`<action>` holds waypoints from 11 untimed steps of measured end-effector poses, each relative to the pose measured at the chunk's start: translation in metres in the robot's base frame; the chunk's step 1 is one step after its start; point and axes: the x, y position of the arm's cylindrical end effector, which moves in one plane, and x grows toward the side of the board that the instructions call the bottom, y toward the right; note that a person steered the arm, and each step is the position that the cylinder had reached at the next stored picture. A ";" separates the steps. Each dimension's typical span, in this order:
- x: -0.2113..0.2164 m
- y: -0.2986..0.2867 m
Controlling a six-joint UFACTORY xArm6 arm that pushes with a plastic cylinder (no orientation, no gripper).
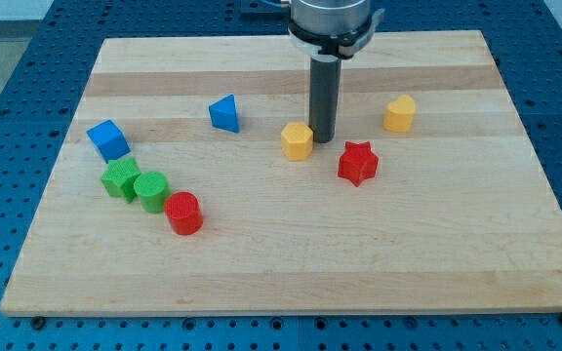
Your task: Slide the yellow hexagon up
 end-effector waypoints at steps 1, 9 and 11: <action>0.033 0.019; 0.014 -0.018; 0.016 -0.018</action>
